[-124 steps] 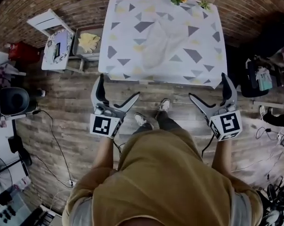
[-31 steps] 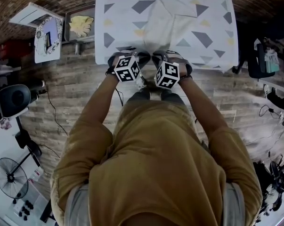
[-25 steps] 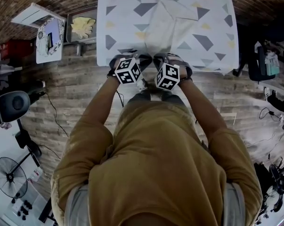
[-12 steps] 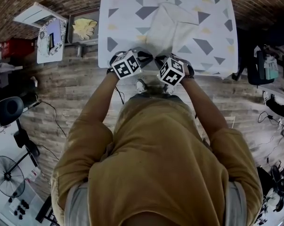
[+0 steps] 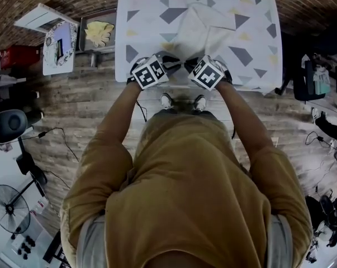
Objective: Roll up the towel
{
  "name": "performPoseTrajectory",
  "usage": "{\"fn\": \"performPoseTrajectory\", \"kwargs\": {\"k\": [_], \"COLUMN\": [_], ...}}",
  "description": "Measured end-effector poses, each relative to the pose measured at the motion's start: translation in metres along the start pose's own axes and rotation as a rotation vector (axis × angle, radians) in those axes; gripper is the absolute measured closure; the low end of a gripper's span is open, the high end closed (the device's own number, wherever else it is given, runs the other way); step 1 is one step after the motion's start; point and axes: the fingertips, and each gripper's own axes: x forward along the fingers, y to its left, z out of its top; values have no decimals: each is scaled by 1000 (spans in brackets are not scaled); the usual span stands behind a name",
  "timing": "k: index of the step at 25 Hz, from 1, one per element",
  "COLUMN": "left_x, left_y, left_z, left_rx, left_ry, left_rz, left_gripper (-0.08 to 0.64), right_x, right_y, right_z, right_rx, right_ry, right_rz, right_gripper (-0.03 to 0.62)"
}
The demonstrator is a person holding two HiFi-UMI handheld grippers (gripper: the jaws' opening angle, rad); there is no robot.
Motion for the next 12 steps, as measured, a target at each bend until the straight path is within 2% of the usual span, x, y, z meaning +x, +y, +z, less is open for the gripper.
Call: {"fn": "performPoseTrajectory", "kwargs": {"k": [7, 9, 12], "left_x": [14, 18, 26], "left_y": [15, 17, 22], "left_z": [-1, -5, -10], "left_rx": [-98, -109, -62], "left_ry": [9, 32, 70], "left_rz": [15, 30, 77], "left_gripper": [489, 489, 489], "right_x": [10, 14, 17], "right_y": [-9, -13, -18], "right_z": [-3, -5, -8], "right_rx": [8, -3, -67], "right_ry": [30, 44, 69], "right_rz": [10, -30, -129], "right_gripper": [574, 572, 566]}}
